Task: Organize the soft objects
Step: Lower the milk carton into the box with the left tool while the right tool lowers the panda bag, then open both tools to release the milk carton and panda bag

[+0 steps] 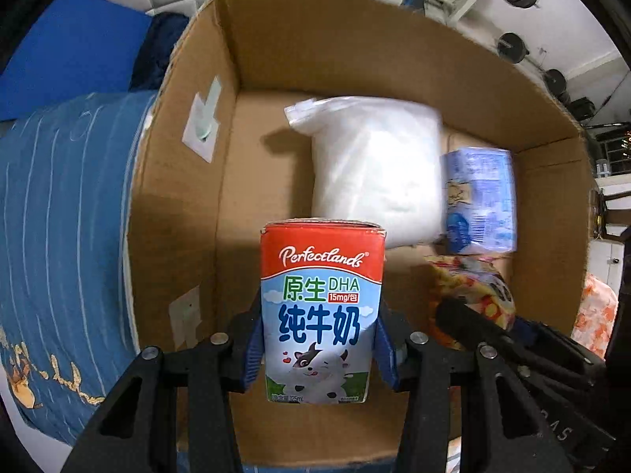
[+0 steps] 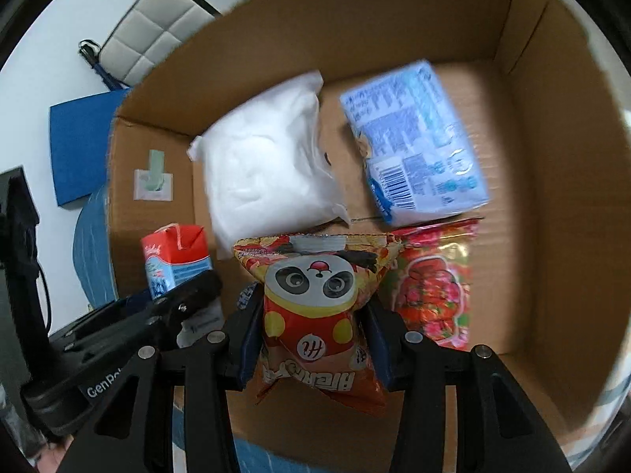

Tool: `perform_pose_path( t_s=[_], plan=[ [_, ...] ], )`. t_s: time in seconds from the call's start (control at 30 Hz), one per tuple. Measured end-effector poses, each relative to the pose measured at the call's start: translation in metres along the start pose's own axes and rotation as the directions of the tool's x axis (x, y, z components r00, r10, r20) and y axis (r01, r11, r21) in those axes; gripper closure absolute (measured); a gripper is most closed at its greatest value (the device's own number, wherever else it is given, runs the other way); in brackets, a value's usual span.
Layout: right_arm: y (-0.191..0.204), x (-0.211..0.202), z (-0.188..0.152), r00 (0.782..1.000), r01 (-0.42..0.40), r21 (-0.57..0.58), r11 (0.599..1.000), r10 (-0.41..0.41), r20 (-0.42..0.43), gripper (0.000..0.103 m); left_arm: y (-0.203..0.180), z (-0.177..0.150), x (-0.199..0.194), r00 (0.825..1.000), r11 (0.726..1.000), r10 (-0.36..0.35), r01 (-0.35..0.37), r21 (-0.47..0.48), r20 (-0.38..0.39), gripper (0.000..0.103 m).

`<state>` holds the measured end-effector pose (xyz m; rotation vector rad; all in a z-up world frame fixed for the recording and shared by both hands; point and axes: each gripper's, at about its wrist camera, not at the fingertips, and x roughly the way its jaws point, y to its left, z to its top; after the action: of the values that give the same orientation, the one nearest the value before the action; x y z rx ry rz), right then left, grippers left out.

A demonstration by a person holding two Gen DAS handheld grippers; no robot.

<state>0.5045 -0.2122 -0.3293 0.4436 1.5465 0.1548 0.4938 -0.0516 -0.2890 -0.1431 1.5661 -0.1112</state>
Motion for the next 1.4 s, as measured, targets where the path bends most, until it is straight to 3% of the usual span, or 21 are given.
perform_pose_path(
  t_s=[0.13,0.47,0.67,1.0,1.17,1.4],
  plan=[
    [-0.005,0.031,0.006,0.997,-0.023,0.021,1.0,0.025,-0.078,0.055,0.01,0.002,0.013,0.999,1.0,-0.003,0.003,-0.021,-0.032,0.059],
    [-0.004,0.048,0.007,0.978,0.203,-0.088,0.975,-0.206,-0.025,0.055,0.007,0.007,0.035,0.996,1.0,0.001,0.0,0.008,-0.091,0.059],
    [-0.006,0.054,0.006,0.98,0.193,-0.098,0.976,-0.197,-0.024,0.054,-0.001,0.007,0.047,0.994,0.998,0.045,-0.042,0.04,-0.101,0.059],
    [0.004,0.075,0.006,0.98,0.18,-0.135,0.974,-0.19,-0.06,0.053,0.003,0.009,0.043,0.993,0.999,0.037,-0.035,0.028,-0.109,0.055],
    [-0.001,0.056,0.013,0.978,0.196,-0.154,0.968,-0.204,-0.04,0.043,0.003,0.008,0.032,0.994,1.0,0.03,-0.03,0.011,-0.1,0.055],
    [0.002,0.036,0.004,0.971,0.238,-0.168,0.957,-0.24,0.01,0.04,0.004,0.004,0.016,0.997,0.999,0.05,-0.049,0.021,-0.055,0.055]
  ],
)
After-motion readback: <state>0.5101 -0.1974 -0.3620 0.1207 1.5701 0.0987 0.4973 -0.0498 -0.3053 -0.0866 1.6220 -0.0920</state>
